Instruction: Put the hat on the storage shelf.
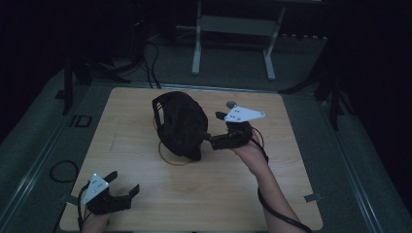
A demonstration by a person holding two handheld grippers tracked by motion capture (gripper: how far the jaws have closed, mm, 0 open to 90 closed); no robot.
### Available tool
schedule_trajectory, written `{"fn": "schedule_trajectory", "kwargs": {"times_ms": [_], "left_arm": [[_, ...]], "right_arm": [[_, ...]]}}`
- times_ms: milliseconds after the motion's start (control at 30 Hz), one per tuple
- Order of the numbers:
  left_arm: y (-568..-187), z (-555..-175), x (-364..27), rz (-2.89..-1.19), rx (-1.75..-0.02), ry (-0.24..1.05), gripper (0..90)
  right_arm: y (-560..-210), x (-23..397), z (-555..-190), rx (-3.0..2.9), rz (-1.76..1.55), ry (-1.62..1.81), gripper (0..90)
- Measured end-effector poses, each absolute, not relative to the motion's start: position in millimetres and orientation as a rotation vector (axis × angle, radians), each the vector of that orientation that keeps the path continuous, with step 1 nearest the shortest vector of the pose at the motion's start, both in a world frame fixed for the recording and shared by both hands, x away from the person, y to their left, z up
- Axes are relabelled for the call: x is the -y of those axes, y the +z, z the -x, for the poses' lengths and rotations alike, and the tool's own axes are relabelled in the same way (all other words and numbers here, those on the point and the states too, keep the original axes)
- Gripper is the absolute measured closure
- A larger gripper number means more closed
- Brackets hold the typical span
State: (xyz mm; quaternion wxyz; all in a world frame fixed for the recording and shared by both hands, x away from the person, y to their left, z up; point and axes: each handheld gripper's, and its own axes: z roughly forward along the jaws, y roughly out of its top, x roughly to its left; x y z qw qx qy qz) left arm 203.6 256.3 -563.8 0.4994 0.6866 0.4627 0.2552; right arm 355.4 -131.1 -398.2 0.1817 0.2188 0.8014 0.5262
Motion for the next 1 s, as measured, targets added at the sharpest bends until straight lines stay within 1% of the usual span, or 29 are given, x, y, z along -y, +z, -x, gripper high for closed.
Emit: {"fn": "schedule_trajectory", "kwargs": {"times_ms": [333, 500, 1000], "left_arm": [[-563, -203, -257, -1.648, -1.101, 0.648, 1.1], [-564, -203, -256, -1.651, -1.104, 0.639, 1.1], [-564, -203, -255, -1.652, -1.102, 0.625, 1.1]], "right_arm": [[-422, 157, -343, -2.273, -0.633, 1.459, 14.0], [-434, 171, -337, -2.268, -0.655, 1.473, 14.0], [-490, 199, -318, -2.338, -0.732, 1.479, 14.1]]}}
